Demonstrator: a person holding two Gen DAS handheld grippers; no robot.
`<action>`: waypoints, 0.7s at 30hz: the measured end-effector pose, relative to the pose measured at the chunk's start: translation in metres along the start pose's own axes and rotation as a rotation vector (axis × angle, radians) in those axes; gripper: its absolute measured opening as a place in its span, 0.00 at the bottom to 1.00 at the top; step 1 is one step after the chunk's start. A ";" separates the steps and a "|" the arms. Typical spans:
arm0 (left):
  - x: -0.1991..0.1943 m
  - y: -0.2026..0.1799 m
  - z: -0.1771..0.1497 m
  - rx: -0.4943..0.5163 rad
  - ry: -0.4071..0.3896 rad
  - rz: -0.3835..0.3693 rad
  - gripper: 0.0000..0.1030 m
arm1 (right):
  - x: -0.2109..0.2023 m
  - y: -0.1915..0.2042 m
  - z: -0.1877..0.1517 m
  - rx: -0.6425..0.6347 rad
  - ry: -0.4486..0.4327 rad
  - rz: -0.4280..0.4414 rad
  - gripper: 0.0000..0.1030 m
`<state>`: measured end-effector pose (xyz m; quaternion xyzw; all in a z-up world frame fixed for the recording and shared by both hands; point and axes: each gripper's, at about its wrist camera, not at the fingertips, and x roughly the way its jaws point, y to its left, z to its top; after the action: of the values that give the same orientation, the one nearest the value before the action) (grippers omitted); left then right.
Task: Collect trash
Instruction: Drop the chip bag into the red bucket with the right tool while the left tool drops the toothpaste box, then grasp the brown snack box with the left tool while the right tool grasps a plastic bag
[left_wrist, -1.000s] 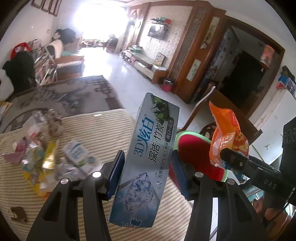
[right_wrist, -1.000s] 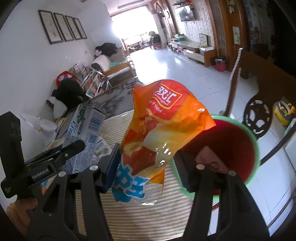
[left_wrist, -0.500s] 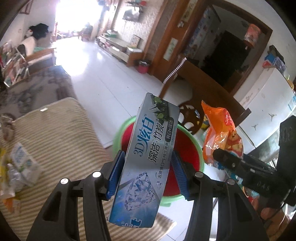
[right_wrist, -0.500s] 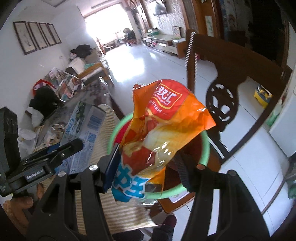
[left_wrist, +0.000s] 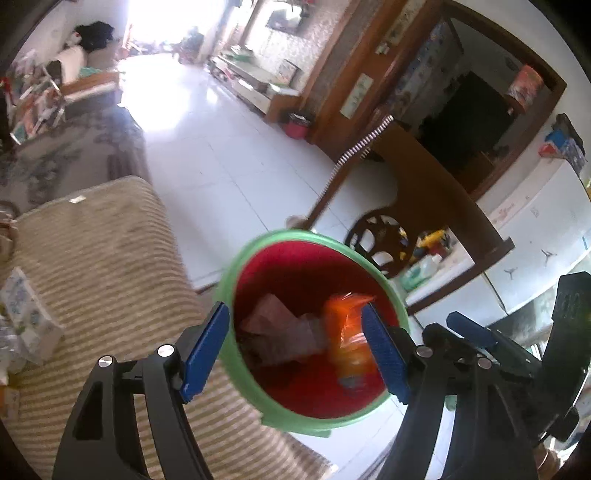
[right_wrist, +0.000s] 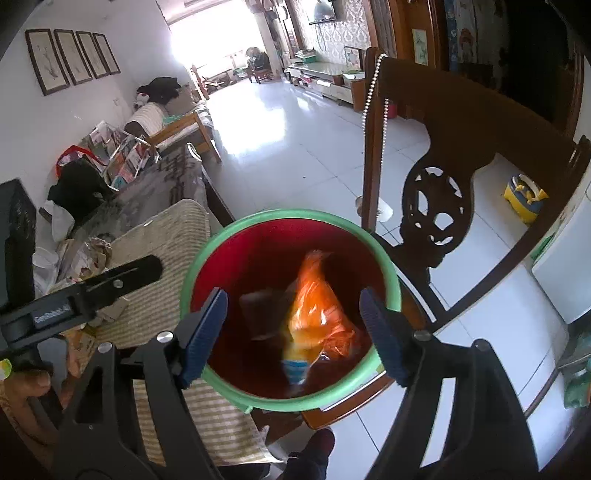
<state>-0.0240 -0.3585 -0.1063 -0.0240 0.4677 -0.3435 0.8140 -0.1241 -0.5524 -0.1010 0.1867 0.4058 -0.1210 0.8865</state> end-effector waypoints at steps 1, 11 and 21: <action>-0.007 0.004 -0.001 -0.002 -0.016 0.016 0.69 | 0.000 0.002 0.001 0.002 -0.003 0.009 0.72; -0.065 0.062 -0.025 -0.059 -0.090 0.195 0.69 | 0.009 0.054 0.008 -0.054 0.010 0.115 0.79; -0.143 0.195 -0.100 -0.405 -0.138 0.422 0.69 | 0.034 0.153 -0.011 -0.189 0.091 0.223 0.82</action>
<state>-0.0439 -0.0982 -0.1266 -0.1114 0.4647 -0.0639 0.8761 -0.0536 -0.4119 -0.0979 0.1518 0.4321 0.0254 0.8886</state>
